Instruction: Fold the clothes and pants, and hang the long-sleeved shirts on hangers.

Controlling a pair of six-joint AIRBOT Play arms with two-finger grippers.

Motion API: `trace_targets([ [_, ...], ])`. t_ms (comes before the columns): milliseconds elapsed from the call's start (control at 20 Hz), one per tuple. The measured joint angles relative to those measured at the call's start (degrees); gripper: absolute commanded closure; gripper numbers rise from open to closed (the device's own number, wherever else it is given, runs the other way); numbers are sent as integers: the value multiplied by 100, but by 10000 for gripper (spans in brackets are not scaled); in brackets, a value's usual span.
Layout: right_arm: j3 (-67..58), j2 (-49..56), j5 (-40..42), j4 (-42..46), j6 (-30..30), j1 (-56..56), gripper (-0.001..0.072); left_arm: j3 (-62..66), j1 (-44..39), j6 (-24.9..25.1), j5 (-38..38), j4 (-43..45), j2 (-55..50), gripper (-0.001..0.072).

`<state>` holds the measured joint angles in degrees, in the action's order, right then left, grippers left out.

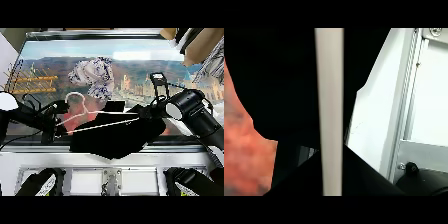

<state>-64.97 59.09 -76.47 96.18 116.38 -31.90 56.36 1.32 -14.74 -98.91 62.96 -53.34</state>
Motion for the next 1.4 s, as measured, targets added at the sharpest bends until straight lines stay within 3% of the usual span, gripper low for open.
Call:
trace_targets([
  [1050, 0, 0, -2, 0, -2, 0, 684, -1228, -13, -22, 640, -448, -37, 687],
  [1400, -216, -125, -87, -50, -284, 0, 685, -1283, -173, -162, 868, -461, -39, 687],
])
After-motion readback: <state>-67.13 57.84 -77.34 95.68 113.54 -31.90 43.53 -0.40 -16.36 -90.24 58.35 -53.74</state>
